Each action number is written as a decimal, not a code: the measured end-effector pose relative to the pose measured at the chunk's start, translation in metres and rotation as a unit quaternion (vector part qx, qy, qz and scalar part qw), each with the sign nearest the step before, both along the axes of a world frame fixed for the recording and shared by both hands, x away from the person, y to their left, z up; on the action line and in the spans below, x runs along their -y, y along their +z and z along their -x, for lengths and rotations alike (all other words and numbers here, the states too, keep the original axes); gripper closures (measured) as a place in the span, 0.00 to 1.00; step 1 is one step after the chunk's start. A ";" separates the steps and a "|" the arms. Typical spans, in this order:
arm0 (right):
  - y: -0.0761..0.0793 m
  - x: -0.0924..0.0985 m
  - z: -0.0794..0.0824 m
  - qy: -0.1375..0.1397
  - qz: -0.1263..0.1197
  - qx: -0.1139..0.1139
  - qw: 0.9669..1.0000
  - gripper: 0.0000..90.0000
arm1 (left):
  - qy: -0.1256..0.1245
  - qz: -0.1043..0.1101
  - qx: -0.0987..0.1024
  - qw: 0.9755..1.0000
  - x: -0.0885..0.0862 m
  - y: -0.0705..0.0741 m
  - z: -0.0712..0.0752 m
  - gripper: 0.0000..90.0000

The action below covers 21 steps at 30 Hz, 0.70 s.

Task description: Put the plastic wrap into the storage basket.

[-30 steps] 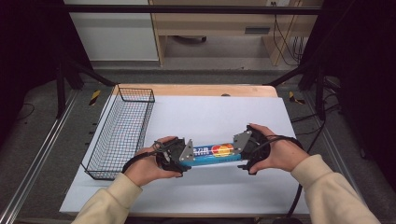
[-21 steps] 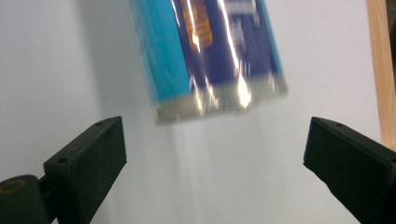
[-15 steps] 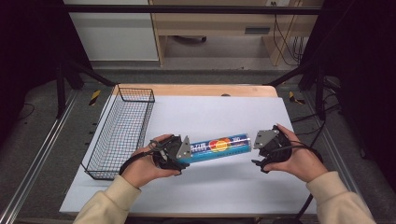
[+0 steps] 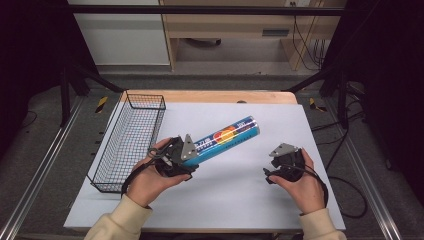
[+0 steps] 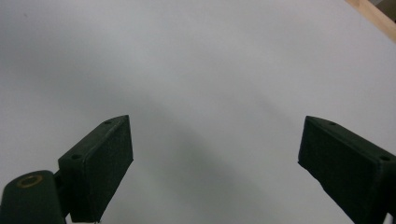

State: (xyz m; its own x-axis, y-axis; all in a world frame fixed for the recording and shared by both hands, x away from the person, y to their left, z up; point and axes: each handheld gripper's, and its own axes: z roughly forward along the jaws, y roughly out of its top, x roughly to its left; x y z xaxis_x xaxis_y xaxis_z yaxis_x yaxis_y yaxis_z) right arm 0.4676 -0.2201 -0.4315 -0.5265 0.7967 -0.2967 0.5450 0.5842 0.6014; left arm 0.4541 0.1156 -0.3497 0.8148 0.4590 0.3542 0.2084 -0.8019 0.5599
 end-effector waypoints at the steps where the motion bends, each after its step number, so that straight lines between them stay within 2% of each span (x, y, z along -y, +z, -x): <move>1: -0.004 -0.001 0.000 0.000 -0.007 0.003 1.000 0.12 | 0.007 -0.004 0.004 1.000 -0.001 0.000 0.000 0.35; 2: -0.007 -0.002 0.001 -0.001 -0.013 0.004 1.000 0.11 | 0.013 -0.006 0.007 1.000 -0.002 0.001 0.001 0.35; 3: -0.011 -0.005 0.002 -0.007 -0.013 0.001 1.000 0.10 | 0.029 0.000 -0.001 1.000 -0.006 0.001 0.001 0.35; 5: -0.012 -0.005 0.002 -0.016 -0.008 -0.002 1.000 0.09 | 0.038 0.004 -0.002 0.999 -0.008 0.002 0.002 0.35; 6: -0.013 -0.006 0.002 -0.020 -0.008 0.003 1.000 0.10 | 0.047 0.004 0.000 0.999 -0.010 0.002 0.002 0.35; 7: -0.015 -0.005 0.003 -0.031 -0.012 0.005 0.999 0.10 | 0.068 0.004 0.000 0.998 -0.016 0.003 0.003 0.35; 8: -0.015 -0.005 0.003 -0.031 -0.012 0.005 0.999 0.10 | 0.068 0.004 0.000 0.998 -0.016 0.003 0.003 0.35; 10: -0.016 -0.004 0.004 -0.042 -0.023 0.008 0.999 0.10 | 0.090 0.010 -0.005 0.996 -0.022 0.004 0.004 0.35; 13: -0.018 -0.005 0.005 -0.061 -0.022 0.002 0.998 0.10 | 0.125 0.020 -0.013 0.992 -0.033 0.006 0.004 0.35; 15: -0.018 -0.006 0.004 -0.062 -0.022 0.001 0.998 0.09 | 0.150 0.018 -0.014 0.988 -0.039 0.008 0.005 0.35; 18: -0.018 -0.005 0.003 -0.074 -0.023 -0.001 0.997 0.09 | 0.177 0.008 -0.004 0.984 -0.050 0.010 0.008 0.35; 19: -0.018 -0.005 0.002 -0.084 -0.025 -0.003 0.996 0.09 | 0.185 0.011 -0.005 0.983 -0.054 0.011 0.009 0.35; 21: -0.019 -0.004 0.002 -0.086 -0.025 -0.004 0.996 0.09 | 0.203 0.005 -0.008 0.979 -0.063 0.012 0.011 0.35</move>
State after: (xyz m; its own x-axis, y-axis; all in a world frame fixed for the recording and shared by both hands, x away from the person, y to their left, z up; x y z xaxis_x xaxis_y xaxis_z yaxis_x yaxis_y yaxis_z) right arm 0.4660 -0.2162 -0.4503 -0.3830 0.8891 -0.2506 0.6392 0.4510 0.6229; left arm 0.4427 0.1786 -0.3375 0.5696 0.7500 0.3362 0.5177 -0.6451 0.5620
